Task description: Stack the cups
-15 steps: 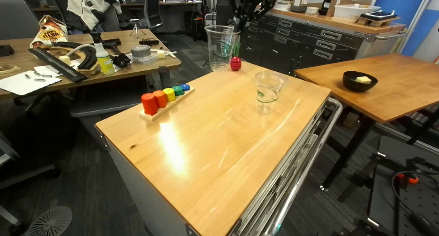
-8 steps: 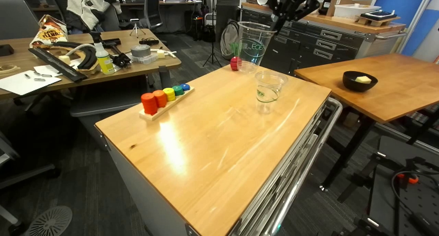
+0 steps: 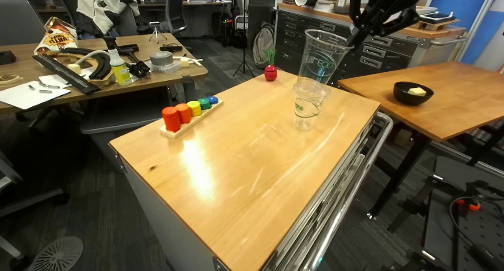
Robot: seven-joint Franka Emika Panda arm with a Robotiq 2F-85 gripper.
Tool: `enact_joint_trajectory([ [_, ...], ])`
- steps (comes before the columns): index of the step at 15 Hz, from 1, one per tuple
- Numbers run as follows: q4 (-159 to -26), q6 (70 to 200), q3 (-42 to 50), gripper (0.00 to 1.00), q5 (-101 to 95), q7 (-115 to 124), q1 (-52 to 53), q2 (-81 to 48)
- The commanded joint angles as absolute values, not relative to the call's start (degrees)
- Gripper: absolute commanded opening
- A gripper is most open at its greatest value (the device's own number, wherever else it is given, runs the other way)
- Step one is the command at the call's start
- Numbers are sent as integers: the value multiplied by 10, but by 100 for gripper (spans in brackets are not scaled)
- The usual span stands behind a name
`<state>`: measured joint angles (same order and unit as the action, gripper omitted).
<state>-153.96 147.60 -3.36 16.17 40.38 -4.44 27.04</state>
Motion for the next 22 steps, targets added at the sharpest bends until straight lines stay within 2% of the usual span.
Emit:
enact_joint_trajectory([
  [1,-1583,1511,-60,2,160,458,-62,308],
  [9,-1498,1506,-57,2,69,520,-155,259],
  [22,-1379,1356,-13,2,88,460,-96,140],
])
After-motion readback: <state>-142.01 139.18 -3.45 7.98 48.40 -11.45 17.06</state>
